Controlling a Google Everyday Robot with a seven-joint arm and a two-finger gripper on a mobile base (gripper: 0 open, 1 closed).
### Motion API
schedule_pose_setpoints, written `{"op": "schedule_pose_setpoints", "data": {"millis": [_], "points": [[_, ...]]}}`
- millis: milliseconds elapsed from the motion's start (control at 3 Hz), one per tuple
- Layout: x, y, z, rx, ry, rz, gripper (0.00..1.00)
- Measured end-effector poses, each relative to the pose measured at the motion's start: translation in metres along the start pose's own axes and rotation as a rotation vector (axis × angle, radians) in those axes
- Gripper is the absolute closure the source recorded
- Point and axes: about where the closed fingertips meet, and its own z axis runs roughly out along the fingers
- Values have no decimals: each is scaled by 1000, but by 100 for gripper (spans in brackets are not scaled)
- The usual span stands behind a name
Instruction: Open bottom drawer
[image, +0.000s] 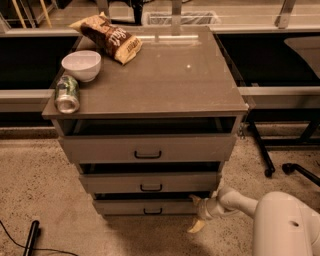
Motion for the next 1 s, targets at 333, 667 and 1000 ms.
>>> {"op": "schedule_pose_setpoints", "data": {"millis": [333, 667, 1000], "points": [[-6, 36, 7, -96, 71, 8, 41], [-9, 45, 8, -122, 77, 4, 63], [-11, 44, 6, -122, 77, 4, 71]]}}
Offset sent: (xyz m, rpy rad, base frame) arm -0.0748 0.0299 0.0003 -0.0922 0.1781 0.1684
